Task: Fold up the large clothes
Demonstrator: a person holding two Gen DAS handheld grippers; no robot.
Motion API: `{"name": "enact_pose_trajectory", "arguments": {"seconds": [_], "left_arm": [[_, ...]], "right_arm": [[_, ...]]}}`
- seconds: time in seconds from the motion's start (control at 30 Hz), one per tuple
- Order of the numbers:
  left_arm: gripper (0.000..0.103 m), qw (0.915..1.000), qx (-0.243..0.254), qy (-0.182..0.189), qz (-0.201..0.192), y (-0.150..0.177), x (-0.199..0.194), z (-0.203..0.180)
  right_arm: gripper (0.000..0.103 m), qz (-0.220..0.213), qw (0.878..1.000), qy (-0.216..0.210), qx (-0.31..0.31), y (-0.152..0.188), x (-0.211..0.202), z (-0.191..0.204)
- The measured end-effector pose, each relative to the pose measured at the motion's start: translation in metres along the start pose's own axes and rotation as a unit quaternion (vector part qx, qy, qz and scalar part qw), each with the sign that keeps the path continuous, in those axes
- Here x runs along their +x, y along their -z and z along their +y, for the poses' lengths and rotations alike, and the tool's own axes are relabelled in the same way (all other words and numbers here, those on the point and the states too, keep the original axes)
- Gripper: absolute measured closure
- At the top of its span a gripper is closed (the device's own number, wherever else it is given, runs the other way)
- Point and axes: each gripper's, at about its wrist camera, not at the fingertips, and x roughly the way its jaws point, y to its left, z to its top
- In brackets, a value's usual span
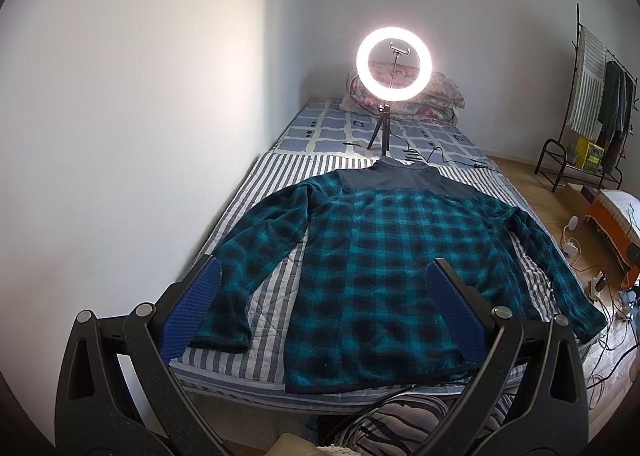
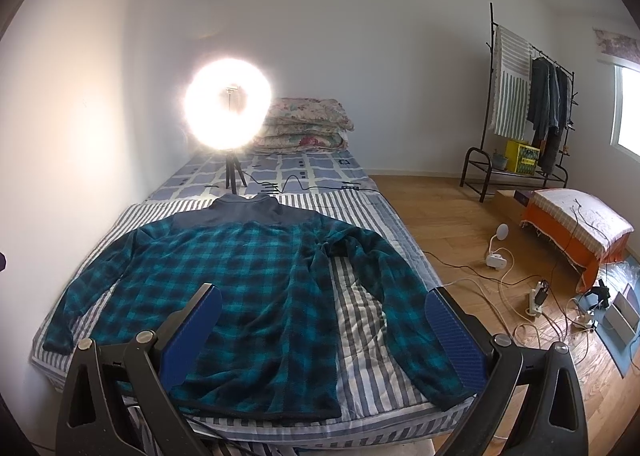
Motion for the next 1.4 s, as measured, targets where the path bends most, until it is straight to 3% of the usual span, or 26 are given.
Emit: {"name": "enact_pose_trajectory", "arguments": {"seconds": [0.97, 1.13, 1.23, 1.27, 1.4], "left_arm": [[0.0, 0.998, -0.035, -0.046, 0.022, 0.02, 0.02, 0.058], [0.0, 0.9953, -0.044, -0.073, 0.046, 0.042, 0.028, 0.084], [0.0, 0.993, -0.053, -0.08, 0.069, 0.062, 0.037, 0.106], [0.003, 0.9921, -0.055, -0.084, 0.075, 0.069, 0.039, 0.112], [0.032, 0.987, -0.078, -0.082, 0.115, 0.102, 0.048, 0.138]], "right_arm": [[0.001, -0.018, 0.997, -0.056, -0.049, -0.015, 0.023, 0.051], [0.002, -0.031, 0.988, -0.128, -0.083, -0.015, 0.029, 0.08], [0.008, -0.023, 0.981, -0.165, -0.1, -0.016, 0.037, 0.1], [0.011, -0.012, 0.977, -0.184, -0.106, -0.016, 0.042, 0.109], [0.019, 0.03, 0.959, -0.256, -0.115, -0.016, 0.064, 0.142]]}}
